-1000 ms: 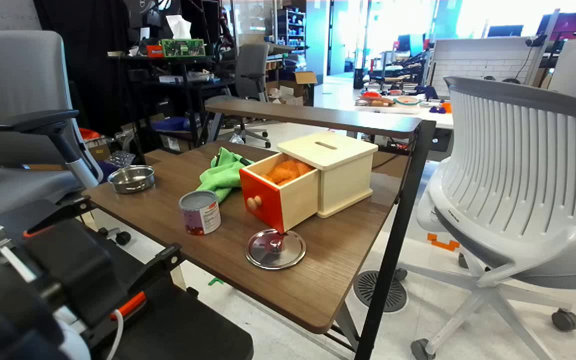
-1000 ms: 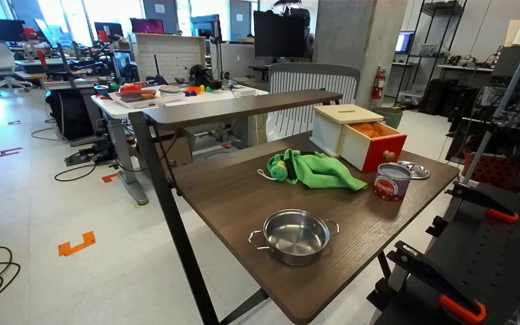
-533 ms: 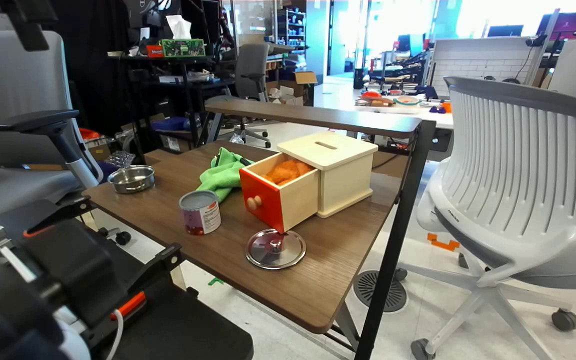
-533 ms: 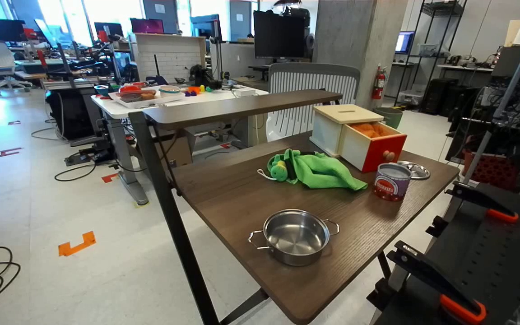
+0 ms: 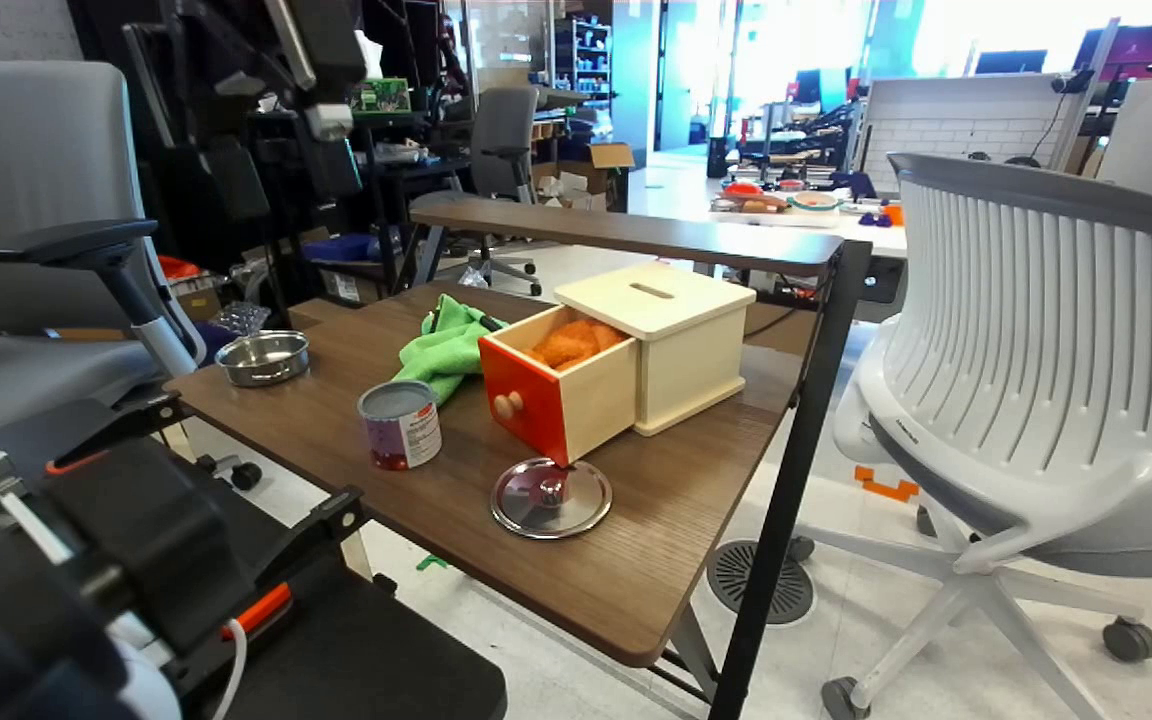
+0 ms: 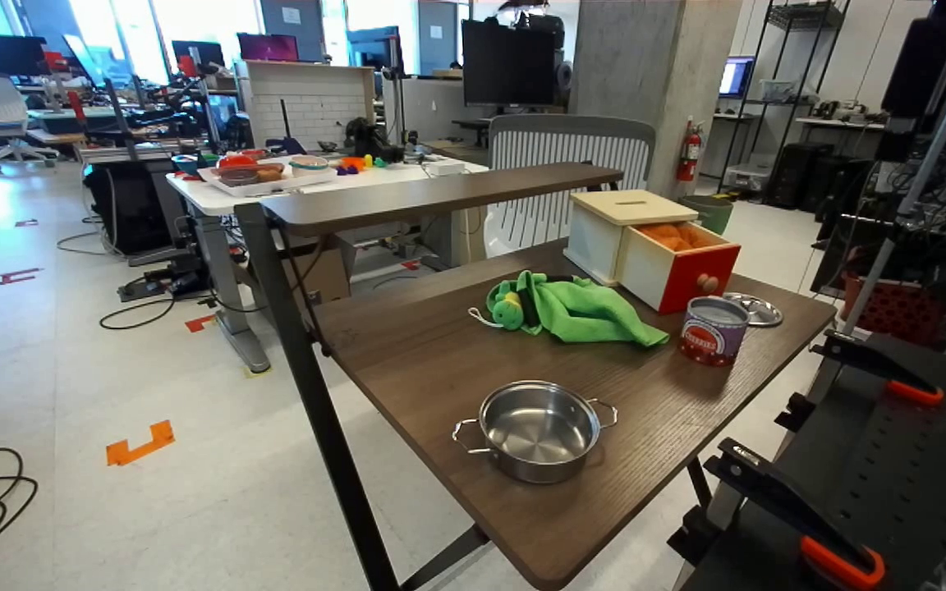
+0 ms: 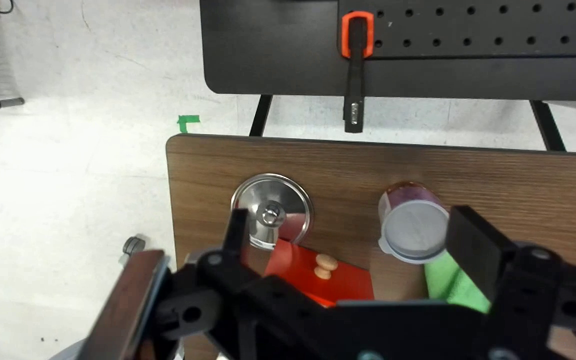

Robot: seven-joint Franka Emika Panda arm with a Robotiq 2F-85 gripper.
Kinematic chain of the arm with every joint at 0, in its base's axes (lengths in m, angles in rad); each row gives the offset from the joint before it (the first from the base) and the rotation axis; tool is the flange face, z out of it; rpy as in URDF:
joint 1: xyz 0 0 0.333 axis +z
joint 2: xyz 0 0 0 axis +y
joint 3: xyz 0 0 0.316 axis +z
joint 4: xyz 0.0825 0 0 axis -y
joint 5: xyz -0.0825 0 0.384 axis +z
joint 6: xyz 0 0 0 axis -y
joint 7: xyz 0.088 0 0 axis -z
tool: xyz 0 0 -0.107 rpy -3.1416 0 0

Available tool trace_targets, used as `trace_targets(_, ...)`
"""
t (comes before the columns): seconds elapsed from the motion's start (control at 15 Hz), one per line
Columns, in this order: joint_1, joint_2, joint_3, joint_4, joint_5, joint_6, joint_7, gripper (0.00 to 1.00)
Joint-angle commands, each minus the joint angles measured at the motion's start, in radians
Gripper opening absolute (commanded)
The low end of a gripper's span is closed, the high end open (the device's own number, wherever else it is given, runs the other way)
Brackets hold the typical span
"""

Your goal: Put the silver lid on the silver pot

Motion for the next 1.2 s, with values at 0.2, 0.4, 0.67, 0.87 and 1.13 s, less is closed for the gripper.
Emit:
trace_targets(0.2, -0.043, 0.191, -0.087, 0.075, -0.025, 0.065, -0.048, 1.0)
trace_targets(0.4, -0.046, 0.257, -0.099, 0.114, -0.025, 0.072, -0.053, 1.0)
trace_targets(0.67, -0.045, 0.258, -0.099, 0.118, -0.025, 0.072, -0.053, 1.0)
trace_targets(0.87, -0.043, 0.288, -0.1, 0.116, -0.023, 0.103, -0.058, 1.0)
trace_targets(1.13, -0.046, 0.388, -0.112, 0.148, -0.004, 0.205, -0.083, 1.0)
